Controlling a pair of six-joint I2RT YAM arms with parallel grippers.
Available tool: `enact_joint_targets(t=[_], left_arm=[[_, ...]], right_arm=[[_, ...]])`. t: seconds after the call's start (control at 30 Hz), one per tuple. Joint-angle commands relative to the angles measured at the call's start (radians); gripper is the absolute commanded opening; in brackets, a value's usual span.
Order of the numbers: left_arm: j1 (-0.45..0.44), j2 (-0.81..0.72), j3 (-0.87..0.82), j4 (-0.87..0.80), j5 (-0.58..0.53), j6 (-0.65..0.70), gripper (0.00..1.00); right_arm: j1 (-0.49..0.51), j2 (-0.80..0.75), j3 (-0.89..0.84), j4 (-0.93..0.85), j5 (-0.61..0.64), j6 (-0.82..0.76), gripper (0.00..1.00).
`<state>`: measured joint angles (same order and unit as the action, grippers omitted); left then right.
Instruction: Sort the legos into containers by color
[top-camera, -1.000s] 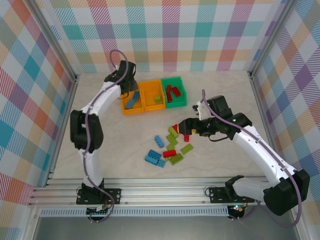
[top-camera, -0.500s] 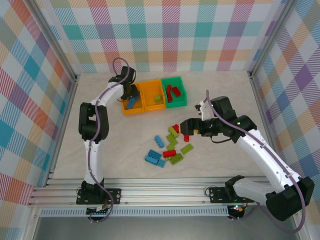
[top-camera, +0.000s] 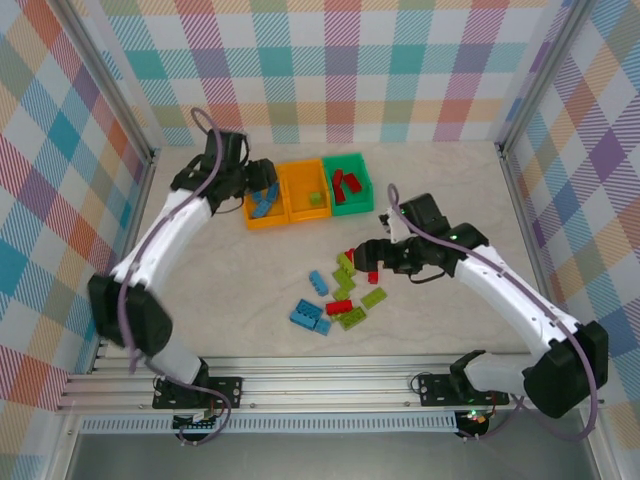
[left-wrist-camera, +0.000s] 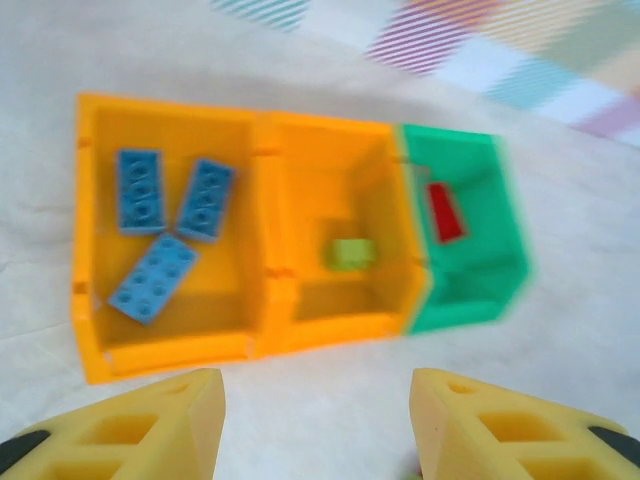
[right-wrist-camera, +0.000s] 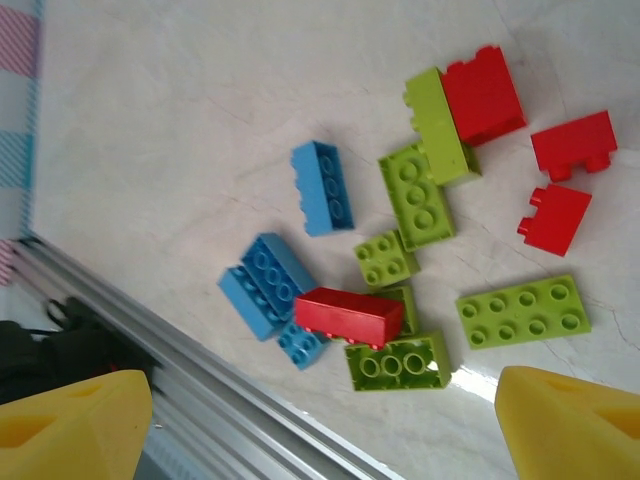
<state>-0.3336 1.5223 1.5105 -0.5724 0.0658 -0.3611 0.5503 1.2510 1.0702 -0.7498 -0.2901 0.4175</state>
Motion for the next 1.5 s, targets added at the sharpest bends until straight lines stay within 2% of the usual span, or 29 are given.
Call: enact_joint_targets(t=[0.0,0.13,0.23,0.3,0.37,0.43,0.53,0.7,0.8,0.93,1.0,1.13,1.3,1.47], left_arm=[[-0.114,-0.241,-0.121,-0.035,0.067,0.145,0.53],[-0.173,-0.521,-0.296,-0.114,0.153,0.368,0.57],[-0.173,-0.697,-0.399,-0.236,0.295,0.603,0.72],[-0.174,-0.779,-0.447,-0.320,0.357,0.753,0.75],[-0.174,-0.823,-0.490,-0.356,0.341,0.807,0.78],[-0.174,-0.799,-0.513,-0.416,0.332,0.861,0.79],[-0.183,-0.729,-0.527,-0.426,0.343,0.885,0.79],[-0.196,-0.754,-0.596,-0.246,0.384,0.863,0.81],[-0.198,-0.713,-0.611,-0.192,0.386,0.817,0.80],[-0.218,-0.658,-0.643,-0.114,0.376,0.765,0.80],[-0.232,-0.641,-0.660,-0.071,0.355,0.756,0.81],[-0.248,-0.613,-0.685,-0.003,0.344,0.754,0.84],[-0.248,-0.588,-0.693,0.009,0.330,0.757,0.85],[-0.249,-0.587,-0.712,0.024,0.322,0.749,0.86]], right_arm=[[0.068,0.068,0.011,-0.041,0.114,-0.016,0.89],[0.207,0.192,0.059,0.026,0.150,0.027,0.87],[0.272,0.313,0.113,0.064,0.182,0.039,0.82],[0.298,0.407,0.164,0.060,0.227,0.034,0.81],[0.317,0.483,0.211,0.057,0.272,0.026,0.79],[0.324,0.545,0.241,0.075,0.291,0.018,0.74],[0.326,0.609,0.277,0.089,0.292,0.017,0.67],[0.326,0.635,0.295,0.099,0.329,0.031,0.63],[0.314,0.586,0.259,0.111,0.386,0.057,0.63],[0.231,0.473,0.155,0.209,0.341,0.106,0.61],[0.193,0.456,0.144,0.203,0.359,0.102,0.58],[0.173,0.524,0.186,0.115,0.454,0.038,0.58],[0.174,0.605,0.221,0.086,0.460,0.034,0.57],[0.174,0.658,0.249,0.092,0.447,0.046,0.44]])
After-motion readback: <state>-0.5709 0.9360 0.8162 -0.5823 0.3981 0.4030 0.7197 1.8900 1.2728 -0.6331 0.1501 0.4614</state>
